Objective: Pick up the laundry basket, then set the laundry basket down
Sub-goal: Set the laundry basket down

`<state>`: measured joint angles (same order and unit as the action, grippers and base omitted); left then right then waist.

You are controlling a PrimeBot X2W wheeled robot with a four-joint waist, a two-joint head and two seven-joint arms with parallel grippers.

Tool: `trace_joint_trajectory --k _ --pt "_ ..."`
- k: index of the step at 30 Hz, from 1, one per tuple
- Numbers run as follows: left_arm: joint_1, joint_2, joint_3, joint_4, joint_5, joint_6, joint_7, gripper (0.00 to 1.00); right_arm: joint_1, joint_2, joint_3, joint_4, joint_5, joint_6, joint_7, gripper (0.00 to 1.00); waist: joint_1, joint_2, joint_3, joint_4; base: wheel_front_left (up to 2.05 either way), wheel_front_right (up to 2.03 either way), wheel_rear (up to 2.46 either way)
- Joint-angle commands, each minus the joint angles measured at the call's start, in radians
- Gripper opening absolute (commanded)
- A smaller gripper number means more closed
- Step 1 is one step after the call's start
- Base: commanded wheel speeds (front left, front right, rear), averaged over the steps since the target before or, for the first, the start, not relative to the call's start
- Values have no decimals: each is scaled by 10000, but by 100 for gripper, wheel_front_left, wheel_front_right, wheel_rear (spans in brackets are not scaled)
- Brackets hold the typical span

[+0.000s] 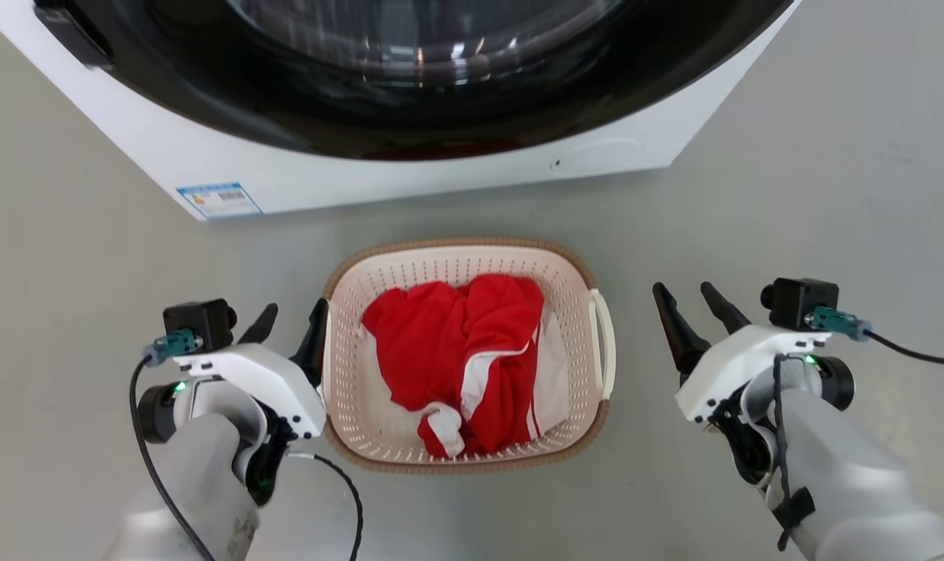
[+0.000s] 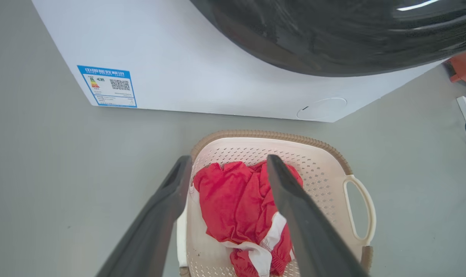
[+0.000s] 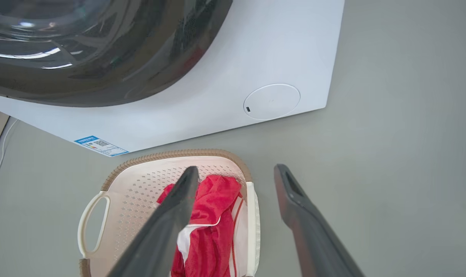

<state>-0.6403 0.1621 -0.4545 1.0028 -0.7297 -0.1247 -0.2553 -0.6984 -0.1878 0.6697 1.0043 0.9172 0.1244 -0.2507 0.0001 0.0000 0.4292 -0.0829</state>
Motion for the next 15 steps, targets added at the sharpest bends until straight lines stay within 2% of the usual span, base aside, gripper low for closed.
trace_joint_trajectory --k 1,15 --pt "171 266 315 -244 137 -58 -64 100 438 -19 -18 -213 -195 63 -110 100 0 0 -280 -11 0 0 0" --pt "1976 30 2116 -2948 1906 -59 -64 100 2204 34 -3028 -2472 -3077 63 -111 100 0 0 -1780 53 0 0 0"
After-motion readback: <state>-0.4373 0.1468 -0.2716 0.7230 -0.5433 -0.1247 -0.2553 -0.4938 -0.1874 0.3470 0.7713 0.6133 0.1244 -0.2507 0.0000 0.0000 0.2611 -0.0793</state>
